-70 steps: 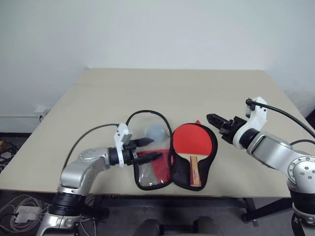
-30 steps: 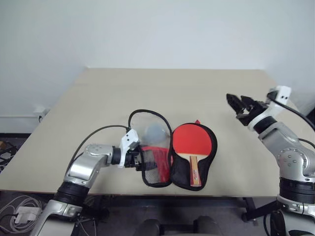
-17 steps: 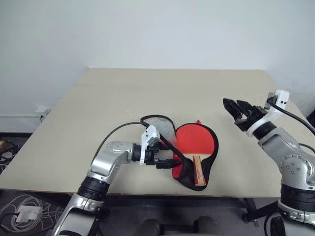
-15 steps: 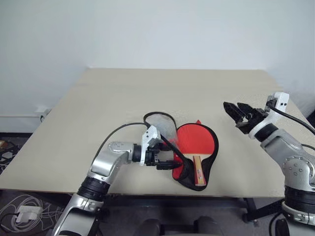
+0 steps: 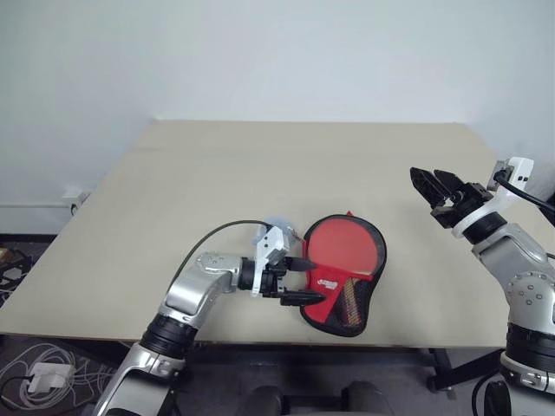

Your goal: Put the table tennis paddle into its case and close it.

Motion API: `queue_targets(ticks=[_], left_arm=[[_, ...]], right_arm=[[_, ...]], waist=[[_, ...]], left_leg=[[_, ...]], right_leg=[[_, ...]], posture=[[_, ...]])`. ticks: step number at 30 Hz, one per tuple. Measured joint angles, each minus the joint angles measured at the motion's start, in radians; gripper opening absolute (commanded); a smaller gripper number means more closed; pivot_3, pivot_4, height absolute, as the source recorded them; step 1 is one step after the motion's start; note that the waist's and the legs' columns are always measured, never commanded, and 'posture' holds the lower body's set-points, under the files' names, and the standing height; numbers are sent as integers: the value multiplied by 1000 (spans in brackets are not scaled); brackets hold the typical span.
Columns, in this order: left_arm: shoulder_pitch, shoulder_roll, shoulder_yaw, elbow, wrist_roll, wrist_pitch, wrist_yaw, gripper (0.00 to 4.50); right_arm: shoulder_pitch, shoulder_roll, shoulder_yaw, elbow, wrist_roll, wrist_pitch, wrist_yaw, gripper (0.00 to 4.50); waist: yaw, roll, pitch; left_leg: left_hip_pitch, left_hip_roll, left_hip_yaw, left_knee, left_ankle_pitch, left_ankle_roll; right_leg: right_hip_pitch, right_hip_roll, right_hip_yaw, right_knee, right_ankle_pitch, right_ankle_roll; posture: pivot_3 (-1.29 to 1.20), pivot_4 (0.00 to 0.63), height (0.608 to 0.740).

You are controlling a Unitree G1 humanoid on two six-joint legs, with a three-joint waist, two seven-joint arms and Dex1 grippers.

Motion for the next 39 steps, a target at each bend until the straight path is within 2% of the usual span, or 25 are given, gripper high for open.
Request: queue_targets(ticks=[9, 17, 30, 34, 37, 39], left_arm=[[-14, -15, 100, -46, -90, 259, 148, 4500], [-57, -14, 179, -56, -192, 577, 274, 4500], [-121, -196, 185, 55, -245, 769, 377, 4500], [-130, -197, 185, 70, -261, 792, 377, 4500], [-130, -186, 186, 71, -276, 824, 375, 3983], [-130, -176, 186, 77, -282, 847, 375, 3331]], right_arm=[[13, 4, 18, 26, -62, 0, -21, 3847], [25, 36, 31, 33, -91, 0, -31, 3847], [20, 57, 29, 82, -117, 1, -70, 3847], [20, 64, 25, 82, -119, 1, -79, 3847], [21, 65, 18, 82, -126, 1, -92, 3877], [22, 65, 15, 82, -131, 1, -95, 3877]], waist=[[-1, 0, 0], [-2, 0, 0], [0, 0, 0], [-3, 1, 0], [-3, 1, 0], [-3, 1, 0]], left_leg=[[0, 0, 0, 0, 0, 0], [0, 0, -1, 0, 0, 0], [0, -1, -1, 0, 0, -1], [0, -1, -1, 0, 0, -1], [0, -1, -1, 0, 0, -1], [0, -1, -1, 0, 0, -1]], right_leg=[[0, 0, 0, 0, 0, 0], [0, 0, 0, 0, 0, 0], [0, -1, 0, 0, 0, 0], [0, -1, 0, 0, 0, 0], [0, -1, 0, 0, 0, 0], [-1, 0, 0, 0, 0, 0]], posture=[[0, 0, 716], [0, 0, 716], [0, 0, 716], [0, 0, 716], [0, 0, 716], [0, 0, 716]])
